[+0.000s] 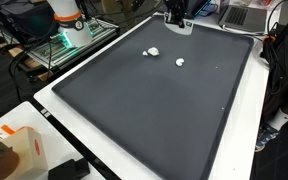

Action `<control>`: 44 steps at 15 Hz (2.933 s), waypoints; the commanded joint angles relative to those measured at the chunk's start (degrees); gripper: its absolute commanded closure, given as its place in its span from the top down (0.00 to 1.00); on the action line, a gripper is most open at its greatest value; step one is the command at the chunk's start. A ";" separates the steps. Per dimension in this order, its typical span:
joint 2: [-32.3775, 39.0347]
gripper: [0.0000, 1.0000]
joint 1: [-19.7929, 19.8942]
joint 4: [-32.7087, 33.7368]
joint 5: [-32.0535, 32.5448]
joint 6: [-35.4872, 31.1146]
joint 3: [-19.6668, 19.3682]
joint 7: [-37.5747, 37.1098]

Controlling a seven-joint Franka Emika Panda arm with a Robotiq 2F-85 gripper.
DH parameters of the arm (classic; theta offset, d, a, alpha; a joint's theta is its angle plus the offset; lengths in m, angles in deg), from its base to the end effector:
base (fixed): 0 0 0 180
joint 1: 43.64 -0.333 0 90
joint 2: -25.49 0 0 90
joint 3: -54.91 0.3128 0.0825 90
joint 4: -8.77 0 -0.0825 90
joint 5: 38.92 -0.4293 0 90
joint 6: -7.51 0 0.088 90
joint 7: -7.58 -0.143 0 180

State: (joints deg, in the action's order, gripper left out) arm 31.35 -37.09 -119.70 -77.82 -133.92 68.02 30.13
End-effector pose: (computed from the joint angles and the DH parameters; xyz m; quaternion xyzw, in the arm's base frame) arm 0.5817 0.0806 0.2688 -0.9704 0.0042 -0.0890 0.2243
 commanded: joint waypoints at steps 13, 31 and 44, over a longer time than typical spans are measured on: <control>-6.19 0.01 -3.83 -4.89 16.06 -3.52 -10.48 -6.18; -12.13 1.00 -2.35 -4.38 18.75 -0.14 -15.91 -1.80; -36.77 1.00 -6.84 -28.95 6.24 -14.04 -21.93 27.41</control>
State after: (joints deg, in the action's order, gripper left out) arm -5.47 -43.94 -148.68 -71.58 -147.95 46.08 57.54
